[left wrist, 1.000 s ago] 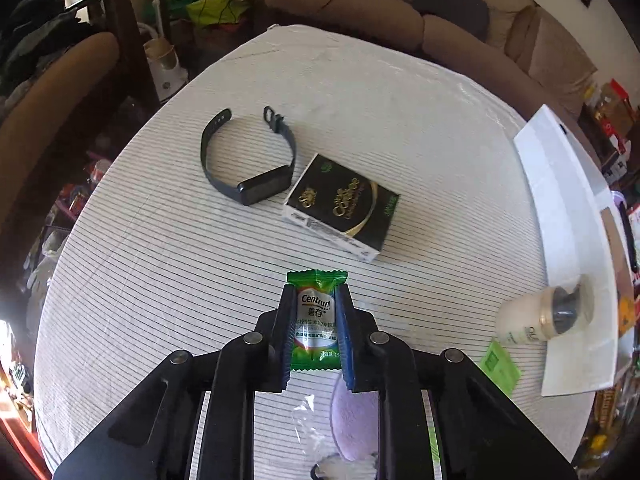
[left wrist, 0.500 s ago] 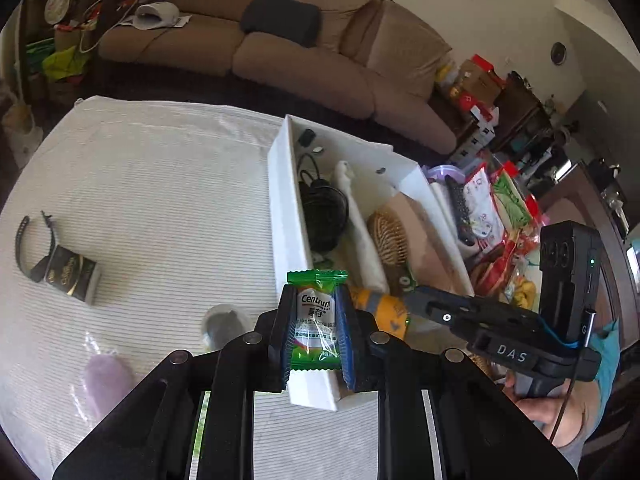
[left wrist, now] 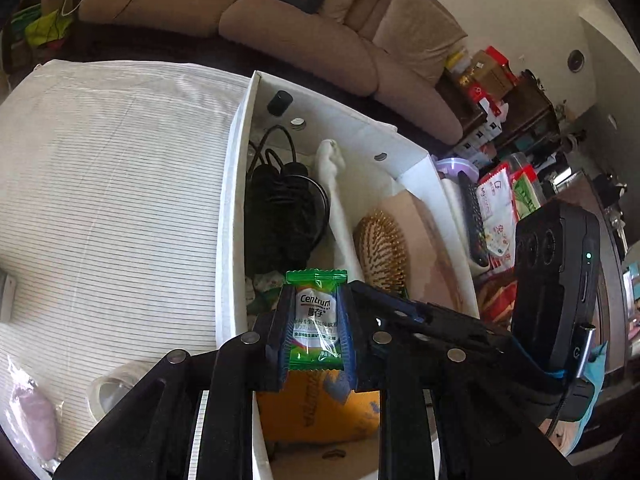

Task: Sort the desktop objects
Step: 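Carry both items over the white box and open both grippers inside, then withdraw both open grippers from the white box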

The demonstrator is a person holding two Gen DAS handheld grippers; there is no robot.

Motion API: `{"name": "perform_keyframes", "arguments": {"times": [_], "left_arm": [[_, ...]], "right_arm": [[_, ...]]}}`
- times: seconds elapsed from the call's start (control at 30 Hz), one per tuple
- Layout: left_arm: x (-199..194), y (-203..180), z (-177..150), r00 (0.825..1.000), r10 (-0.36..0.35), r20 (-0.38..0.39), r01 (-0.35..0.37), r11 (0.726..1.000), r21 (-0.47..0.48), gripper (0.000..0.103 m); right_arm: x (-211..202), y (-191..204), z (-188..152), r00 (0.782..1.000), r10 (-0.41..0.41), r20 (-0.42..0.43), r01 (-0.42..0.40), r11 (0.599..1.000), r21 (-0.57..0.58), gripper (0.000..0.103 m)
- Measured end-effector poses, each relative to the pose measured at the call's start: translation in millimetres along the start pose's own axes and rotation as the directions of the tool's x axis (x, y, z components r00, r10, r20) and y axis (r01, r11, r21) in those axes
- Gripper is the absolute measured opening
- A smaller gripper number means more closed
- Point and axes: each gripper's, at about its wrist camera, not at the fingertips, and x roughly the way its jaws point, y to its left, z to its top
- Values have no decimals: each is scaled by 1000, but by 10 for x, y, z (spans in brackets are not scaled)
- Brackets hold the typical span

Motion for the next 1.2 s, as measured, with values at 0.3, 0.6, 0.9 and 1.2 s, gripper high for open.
{"name": "perform_keyframes", "arguments": {"times": [0.3,0.6,0.9,1.2], "left_arm": [[94,170,18,1000,16,-5,-16,999,-44,28],[-169,78,-62,999,36,18,-36,999,-18,42],[-877,172,-354,988,127,85,-134,988,76,103],[-1421,425,-873,973,191,128,-201,977,69,103]], "right_arm": [[160,-21,4,1000,-17,-16,17,1000,2,24],[-133,70,-169,1000,-27,6,27,999,-29,26],[-457,488,-513,997,-78,19,80,988,-131,98],[-874,848,-972,985,-147,91,161,973,-164,103]]}}
